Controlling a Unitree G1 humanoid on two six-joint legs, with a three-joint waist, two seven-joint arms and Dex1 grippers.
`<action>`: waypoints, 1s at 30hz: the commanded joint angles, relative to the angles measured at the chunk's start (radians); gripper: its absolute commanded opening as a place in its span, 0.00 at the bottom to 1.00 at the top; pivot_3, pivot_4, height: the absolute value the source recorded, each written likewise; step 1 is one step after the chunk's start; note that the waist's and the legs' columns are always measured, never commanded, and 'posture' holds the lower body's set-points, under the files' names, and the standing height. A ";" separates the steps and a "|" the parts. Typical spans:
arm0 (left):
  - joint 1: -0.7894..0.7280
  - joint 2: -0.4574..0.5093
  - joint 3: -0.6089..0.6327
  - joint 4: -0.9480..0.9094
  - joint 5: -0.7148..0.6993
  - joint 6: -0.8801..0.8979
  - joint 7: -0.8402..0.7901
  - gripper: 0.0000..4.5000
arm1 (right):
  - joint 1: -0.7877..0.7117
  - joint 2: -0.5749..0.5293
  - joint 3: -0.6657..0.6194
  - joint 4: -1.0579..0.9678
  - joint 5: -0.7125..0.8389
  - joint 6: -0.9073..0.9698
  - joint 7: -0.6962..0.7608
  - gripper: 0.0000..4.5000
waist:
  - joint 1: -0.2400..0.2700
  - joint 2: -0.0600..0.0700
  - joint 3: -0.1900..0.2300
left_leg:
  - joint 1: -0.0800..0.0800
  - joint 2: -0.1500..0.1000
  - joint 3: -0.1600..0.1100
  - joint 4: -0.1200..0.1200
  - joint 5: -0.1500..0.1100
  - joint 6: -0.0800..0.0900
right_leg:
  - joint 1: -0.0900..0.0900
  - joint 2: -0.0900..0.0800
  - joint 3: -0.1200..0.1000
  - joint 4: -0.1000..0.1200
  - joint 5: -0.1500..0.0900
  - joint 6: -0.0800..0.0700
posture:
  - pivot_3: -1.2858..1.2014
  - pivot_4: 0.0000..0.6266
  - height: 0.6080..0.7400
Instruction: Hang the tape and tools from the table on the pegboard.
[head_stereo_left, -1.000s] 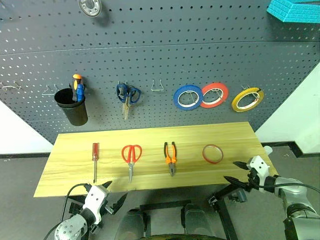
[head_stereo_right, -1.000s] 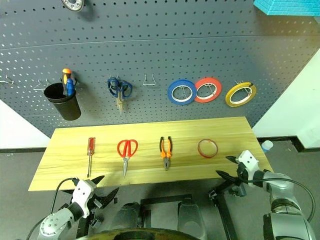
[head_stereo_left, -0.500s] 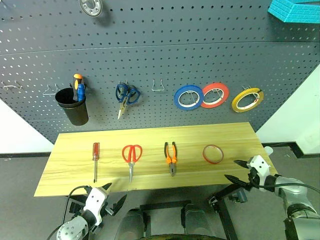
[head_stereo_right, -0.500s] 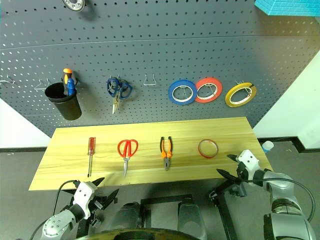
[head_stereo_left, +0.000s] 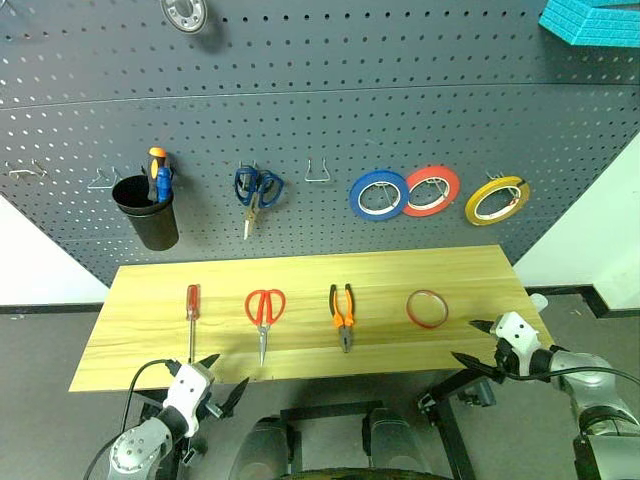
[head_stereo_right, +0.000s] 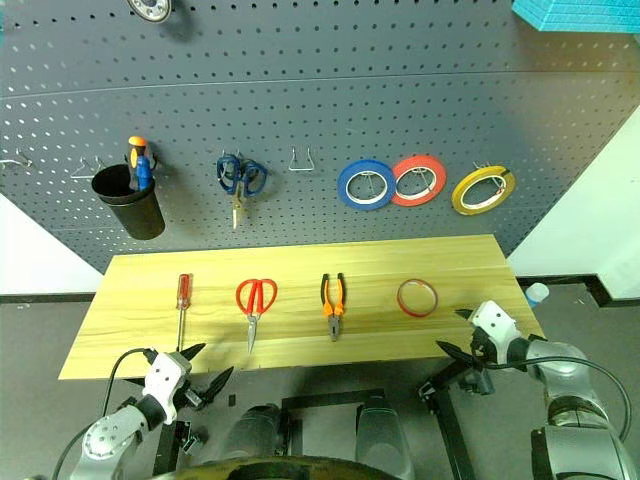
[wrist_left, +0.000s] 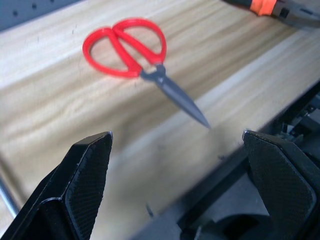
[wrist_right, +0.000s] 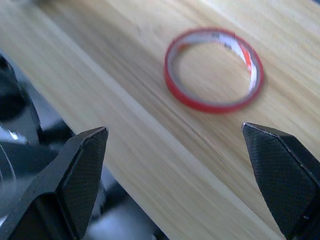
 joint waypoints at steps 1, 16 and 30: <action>-0.092 0.002 -0.052 -0.078 0.007 0.052 -0.048 0.97 | -0.018 -0.017 0.001 -0.009 -0.004 -0.013 -0.027 1.00 | 0.002 0.000 0.000 | 0.000 0.000 0.000 0.000 0.000 0.000 | 0.000 0.000 0.000 0.000 0.000 0.000 | 0.53 0.11 1.00; -0.295 -0.022 -0.197 -0.216 -0.001 0.300 -0.186 0.97 | -0.353 0.303 0.225 -0.070 -0.175 0.335 -0.199 1.00 | 0.001 0.004 0.000 | 0.011 0.001 -0.004 -0.003 0.001 0.001 | 0.001 0.003 0.000 0.014 0.000 0.000 | 0.51 0.10 1.00; -0.161 0.012 -0.143 -0.292 -0.025 0.301 -0.133 0.97 | -0.373 0.282 0.217 -0.057 -0.160 0.476 -0.186 1.00 | -0.004 0.004 0.000 | 0.005 0.000 -0.003 0.000 0.001 0.001 | -0.004 0.003 0.001 0.015 0.001 -0.001 | 0.53 0.09 1.00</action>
